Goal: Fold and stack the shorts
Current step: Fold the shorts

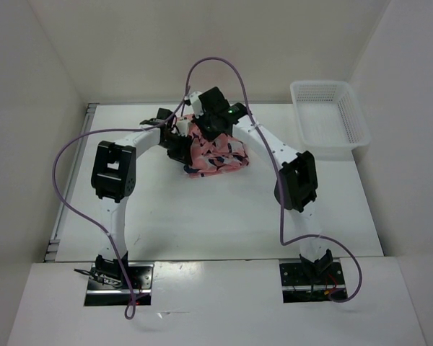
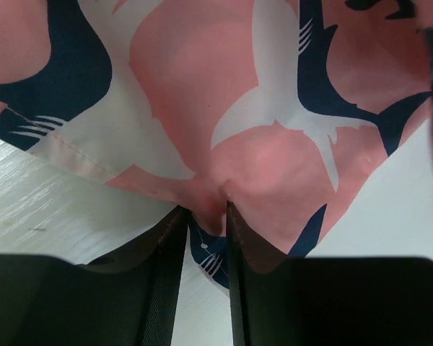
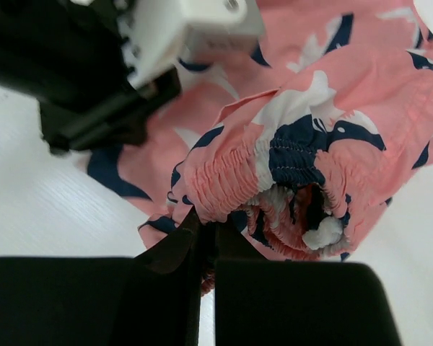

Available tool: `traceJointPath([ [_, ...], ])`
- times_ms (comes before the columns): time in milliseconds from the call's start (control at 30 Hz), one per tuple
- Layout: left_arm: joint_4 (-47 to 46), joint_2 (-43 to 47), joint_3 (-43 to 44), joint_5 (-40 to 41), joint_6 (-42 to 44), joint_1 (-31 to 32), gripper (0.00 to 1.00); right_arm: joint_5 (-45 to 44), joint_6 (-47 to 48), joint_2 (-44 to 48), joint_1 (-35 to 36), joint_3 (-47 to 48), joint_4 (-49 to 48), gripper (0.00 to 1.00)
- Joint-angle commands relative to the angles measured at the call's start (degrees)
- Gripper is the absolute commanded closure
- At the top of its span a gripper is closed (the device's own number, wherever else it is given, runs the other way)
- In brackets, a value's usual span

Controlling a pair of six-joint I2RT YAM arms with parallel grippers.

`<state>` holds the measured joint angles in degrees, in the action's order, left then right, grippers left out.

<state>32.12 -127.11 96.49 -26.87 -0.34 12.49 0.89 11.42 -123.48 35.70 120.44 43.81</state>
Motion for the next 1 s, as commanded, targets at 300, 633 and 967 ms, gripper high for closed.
traceJointPath([
  [300,-1.18,-1.30,-3.41,-1.87,0.34,-1.15,0.63,-0.89,-4.65,-10.81,5.25,14.29,-2.50,0.61],
  [633,3.64,1.15,-3.41,6.29,0.34,-6.32,0.33,6.84,-3.43,-5.46,6.40,20.79,-2.50,0.24],
  [967,8.05,11.97,4.14,18.35,0.34,-10.57,0.21,-3.70,7.20,6.14,0.08,-5.98,-4.87,0.41],
])
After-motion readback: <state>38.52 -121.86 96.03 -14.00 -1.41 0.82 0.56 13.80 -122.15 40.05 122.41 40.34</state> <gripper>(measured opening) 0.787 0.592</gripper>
